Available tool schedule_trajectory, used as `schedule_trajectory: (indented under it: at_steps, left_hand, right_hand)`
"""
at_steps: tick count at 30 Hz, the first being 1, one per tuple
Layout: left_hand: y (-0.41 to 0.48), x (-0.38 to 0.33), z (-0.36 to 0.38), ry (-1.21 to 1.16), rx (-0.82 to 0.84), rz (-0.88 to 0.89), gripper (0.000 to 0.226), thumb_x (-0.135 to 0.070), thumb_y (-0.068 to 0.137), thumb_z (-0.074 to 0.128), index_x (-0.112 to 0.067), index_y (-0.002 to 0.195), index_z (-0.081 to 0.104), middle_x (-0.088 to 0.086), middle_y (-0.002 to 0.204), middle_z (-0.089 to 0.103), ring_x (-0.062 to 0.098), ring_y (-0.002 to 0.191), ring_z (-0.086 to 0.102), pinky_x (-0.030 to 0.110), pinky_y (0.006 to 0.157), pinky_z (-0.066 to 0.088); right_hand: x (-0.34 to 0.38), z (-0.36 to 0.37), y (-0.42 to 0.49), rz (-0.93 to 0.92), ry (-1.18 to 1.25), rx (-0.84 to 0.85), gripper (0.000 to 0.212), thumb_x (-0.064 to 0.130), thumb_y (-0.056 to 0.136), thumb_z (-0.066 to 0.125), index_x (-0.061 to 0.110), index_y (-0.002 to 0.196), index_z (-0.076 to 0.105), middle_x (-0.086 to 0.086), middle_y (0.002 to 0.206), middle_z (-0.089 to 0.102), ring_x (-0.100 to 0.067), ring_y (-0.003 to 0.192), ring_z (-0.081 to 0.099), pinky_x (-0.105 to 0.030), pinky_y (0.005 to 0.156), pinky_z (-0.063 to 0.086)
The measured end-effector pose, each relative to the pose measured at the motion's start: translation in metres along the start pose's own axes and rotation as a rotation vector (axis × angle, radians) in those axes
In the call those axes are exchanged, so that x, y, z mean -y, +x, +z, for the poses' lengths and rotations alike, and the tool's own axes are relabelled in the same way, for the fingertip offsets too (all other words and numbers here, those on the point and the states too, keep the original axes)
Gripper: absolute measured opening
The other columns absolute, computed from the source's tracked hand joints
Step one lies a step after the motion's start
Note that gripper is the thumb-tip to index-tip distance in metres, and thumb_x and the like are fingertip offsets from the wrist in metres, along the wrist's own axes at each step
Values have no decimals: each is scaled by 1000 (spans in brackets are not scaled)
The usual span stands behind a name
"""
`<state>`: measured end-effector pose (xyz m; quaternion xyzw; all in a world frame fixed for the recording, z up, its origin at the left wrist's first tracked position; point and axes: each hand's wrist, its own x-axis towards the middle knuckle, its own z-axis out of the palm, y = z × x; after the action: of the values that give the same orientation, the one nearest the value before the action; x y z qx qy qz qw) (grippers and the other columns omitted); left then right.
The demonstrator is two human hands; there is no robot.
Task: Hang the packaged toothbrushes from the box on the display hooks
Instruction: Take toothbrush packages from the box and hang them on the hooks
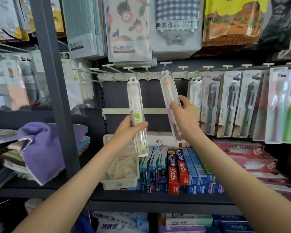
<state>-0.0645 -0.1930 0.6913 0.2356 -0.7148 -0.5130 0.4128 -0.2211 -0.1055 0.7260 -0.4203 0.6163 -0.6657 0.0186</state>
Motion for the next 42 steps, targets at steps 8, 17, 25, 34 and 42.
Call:
schedule_trajectory:
  at_steps: [8,17,25,34,42]
  left_hand:
    - [4,-4,8,-4,4,12,27,-24,87,68,-21,112,59,-1,101,72,14,97,68,45,99,49]
    - [-2,-3,5,33,44,24,32,-23,88,68,-20,118,57,0,105,70,15,99,67,38,95,51]
    - [-3,-10,34,47,114,45,40,-21,89,68,-18,126,53,-1,112,67,15,104,65,35,95,51]
    - [9,-32,91,211,301,142,29,-41,89,64,-31,115,55,-10,108,66,9,106,61,27,92,48]
    - [23,-55,113,209,-53,209,58,-38,94,57,-16,140,30,1,139,43,11,117,48,23,92,38]
  right_hand:
    - [-6,19,14,15,-216,164,41,24,102,38,12,141,32,-13,118,56,-20,86,51,-19,54,37]
    - [-10,26,31,236,-275,268,60,30,103,34,22,154,3,-18,145,41,-31,118,51,-32,85,38]
    - [4,5,2,111,193,329,49,37,97,48,18,140,36,-11,117,61,-24,105,59,-41,93,48]
    - [15,-55,2,-112,80,237,60,17,89,66,28,130,23,-8,93,60,-16,78,63,-26,70,53]
    - [7,-104,16,-109,-150,75,56,22,92,60,31,138,28,-4,118,45,-10,89,57,-12,64,45]
